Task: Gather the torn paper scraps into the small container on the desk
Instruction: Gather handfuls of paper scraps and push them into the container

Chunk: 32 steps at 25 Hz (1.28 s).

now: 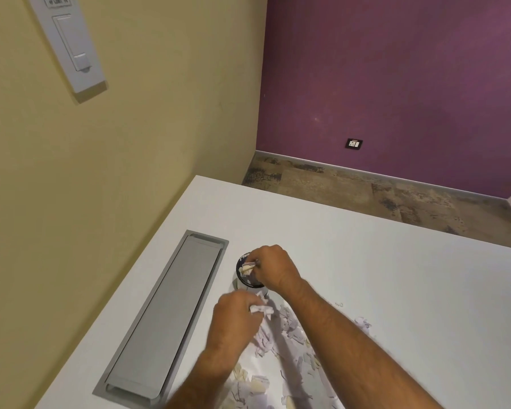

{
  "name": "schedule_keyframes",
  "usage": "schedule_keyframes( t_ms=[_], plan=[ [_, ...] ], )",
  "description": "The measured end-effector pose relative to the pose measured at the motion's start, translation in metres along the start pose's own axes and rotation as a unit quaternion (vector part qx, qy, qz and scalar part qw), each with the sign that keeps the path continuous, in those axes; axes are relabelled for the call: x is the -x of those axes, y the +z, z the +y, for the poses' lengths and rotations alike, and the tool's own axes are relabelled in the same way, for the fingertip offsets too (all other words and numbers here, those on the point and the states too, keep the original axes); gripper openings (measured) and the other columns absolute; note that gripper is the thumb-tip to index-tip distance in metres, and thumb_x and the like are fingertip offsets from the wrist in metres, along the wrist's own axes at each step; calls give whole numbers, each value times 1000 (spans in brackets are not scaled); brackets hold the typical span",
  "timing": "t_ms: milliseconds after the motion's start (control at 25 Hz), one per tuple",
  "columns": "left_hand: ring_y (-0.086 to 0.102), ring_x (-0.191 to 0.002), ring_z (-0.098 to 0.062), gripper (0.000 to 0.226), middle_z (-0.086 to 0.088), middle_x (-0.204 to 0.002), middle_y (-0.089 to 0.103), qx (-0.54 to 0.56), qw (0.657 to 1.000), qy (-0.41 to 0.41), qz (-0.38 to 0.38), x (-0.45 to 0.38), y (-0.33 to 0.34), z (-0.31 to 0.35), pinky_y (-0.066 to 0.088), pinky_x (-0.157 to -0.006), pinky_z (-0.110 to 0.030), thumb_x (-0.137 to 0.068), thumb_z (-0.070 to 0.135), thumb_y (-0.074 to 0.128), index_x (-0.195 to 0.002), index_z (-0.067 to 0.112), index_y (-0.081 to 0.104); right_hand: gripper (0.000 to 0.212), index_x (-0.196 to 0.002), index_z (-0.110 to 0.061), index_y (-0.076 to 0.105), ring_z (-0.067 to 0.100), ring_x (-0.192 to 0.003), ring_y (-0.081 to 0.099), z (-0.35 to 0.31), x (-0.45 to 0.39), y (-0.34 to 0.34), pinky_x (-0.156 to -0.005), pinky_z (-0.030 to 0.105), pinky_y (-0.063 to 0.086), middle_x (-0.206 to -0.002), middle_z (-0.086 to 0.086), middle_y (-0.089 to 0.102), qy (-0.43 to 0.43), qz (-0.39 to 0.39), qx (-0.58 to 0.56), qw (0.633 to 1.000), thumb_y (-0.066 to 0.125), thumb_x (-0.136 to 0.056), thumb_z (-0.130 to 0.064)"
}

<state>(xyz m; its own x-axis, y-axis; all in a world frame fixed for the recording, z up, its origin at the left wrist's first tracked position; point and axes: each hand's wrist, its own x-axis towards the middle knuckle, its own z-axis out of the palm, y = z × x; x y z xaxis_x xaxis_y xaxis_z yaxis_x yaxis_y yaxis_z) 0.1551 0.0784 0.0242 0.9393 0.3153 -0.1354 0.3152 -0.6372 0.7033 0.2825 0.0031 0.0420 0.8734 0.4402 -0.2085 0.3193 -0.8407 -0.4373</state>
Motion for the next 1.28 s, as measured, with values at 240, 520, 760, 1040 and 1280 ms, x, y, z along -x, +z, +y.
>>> schedule_keyframes(
  t_ms=[240, 520, 760, 1040, 1280],
  plan=[
    [66, -63, -7, 19, 5, -78, 74, 32, 999, -6, 41, -39, -42, 19, 56, -60, -23, -73, 10, 81, -84, 26, 80, 28, -105, -28, 72, 28, -88, 66, 7, 0, -2, -67, 29, 48, -97, 8, 73, -55, -32, 47, 997, 65, -82, -13],
    [65, -67, -12, 19, 3, -75, 73, 1, 999, -22, 31, -74, -45, 36, 49, -58, -19, -73, 6, 77, -85, 20, 79, 26, -90, -24, 74, 25, -84, 65, 25, 4, -17, -67, 29, 49, -88, 5, 74, -43, -16, -7, 999, 68, -74, -4],
    [68, -74, -18, 21, -3, -85, 76, -30, 999, -37, 17, -90, -40, 38, 53, -64, -23, -72, 5, 75, -88, 19, 78, 45, -99, -27, 62, 18, -88, 66, 40, 10, -17, -76, 35, 58, -98, 0, 72, -29, 15, -163, 986, 67, -67, 5],
    [64, -69, -14, 21, -3, -86, 76, -55, 998, -32, 20, -96, -46, 30, 49, -61, -21, -72, 5, 78, -88, 18, 78, 31, -104, -23, 66, 22, -79, 63, 25, 8, -6, -67, 30, 52, -90, 3, 73, -66, 20, -65, 996, 66, -76, -11],
    [67, -92, -26, 28, -9, -105, 70, -131, 991, 12, -34, -104, -21, 35, 56, -80, -29, -75, 4, 71, -96, 23, 75, 17, -82, -24, 71, 10, -68, 66, 51, 35, -5, -71, 30, 58, -71, -12, 69, 53, 162, -151, 974, 61, -72, -13]
  ],
)
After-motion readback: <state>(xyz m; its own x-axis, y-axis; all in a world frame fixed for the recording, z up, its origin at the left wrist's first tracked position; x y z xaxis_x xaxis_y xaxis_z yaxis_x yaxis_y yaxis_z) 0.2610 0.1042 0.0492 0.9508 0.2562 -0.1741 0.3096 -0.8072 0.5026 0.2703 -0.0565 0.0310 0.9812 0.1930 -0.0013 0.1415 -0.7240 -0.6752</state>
